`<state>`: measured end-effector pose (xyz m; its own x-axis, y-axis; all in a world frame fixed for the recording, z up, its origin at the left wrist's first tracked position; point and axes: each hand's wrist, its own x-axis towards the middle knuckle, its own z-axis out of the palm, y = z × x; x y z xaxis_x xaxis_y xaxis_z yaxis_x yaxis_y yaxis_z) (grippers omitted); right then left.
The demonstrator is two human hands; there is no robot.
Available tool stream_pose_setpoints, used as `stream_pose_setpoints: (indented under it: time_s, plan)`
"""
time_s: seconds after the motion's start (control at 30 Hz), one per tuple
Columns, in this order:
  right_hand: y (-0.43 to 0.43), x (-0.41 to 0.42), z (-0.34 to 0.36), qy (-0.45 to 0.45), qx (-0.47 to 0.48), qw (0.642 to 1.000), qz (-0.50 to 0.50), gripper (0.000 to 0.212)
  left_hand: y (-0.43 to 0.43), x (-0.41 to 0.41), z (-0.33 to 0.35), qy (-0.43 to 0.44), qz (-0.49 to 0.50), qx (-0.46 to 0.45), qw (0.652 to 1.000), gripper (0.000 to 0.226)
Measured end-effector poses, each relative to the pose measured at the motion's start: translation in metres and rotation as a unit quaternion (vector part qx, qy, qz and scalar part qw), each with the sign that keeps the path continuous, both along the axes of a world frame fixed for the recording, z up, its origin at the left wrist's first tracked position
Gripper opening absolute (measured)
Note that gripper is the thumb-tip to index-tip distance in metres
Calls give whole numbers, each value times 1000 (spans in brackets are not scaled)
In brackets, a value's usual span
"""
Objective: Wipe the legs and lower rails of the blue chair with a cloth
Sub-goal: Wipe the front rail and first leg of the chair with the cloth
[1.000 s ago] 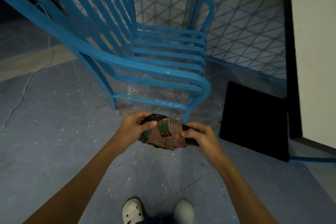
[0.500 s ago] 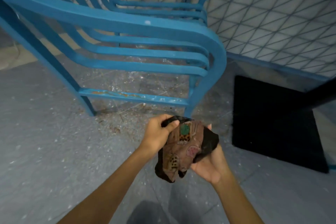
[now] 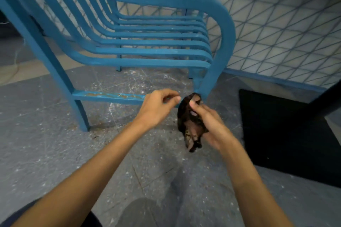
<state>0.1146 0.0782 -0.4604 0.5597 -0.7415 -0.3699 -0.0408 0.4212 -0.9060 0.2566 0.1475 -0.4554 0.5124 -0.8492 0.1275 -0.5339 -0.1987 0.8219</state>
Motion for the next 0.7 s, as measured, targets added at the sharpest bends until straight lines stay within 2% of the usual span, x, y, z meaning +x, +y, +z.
stream_pose_setpoints:
  time_s: [0.07, 0.1, 0.13, 0.2, 0.27, 0.33, 0.4, 0.47, 0.6, 0.7]
  plan:
    - [-6, -4, 16, 69, -149, 986, 9, 17, 9, 13, 7, -36, 15, 3, 999, 23]
    - [-8, -5, 24, 116, -253, 960, 30, 22, 13, 22, 8, -60, 23, 12, 998, 24]
    - [-11, -2, 28, 168, -371, 911, 65, 31, 16, 32, 7, -86, 32, 23, 995, 25]
    - [-19, 13, 25, 253, -549, 784, 142, 52, 19, 53, -2, -148, 41, 59, 986, 34]
    - [-18, 30, 9, 344, -622, 683, 167, 62, 23, 71, -16, -224, 38, 105, 968, 45]
    - [-7, 39, -17, 445, -627, 623, 147, 65, 30, 82, -30, -283, 32, 166, 944, 56]
    - [6, 41, -39, 502, -597, 613, 123, 67, 37, 89, -43, -310, 22, 214, 926, 62]
    - [12, 46, -48, 517, -571, 630, 101, 69, 42, 95, -52, -325, 16, 228, 918, 61]
    - [10, 72, -42, 536, -505, 673, 65, 77, 44, 99, -62, -330, 23, 189, 925, 53]
    - [19, 80, -47, 530, -505, 679, 57, 74, 38, 97, -65, -327, 38, 175, 928, 46]
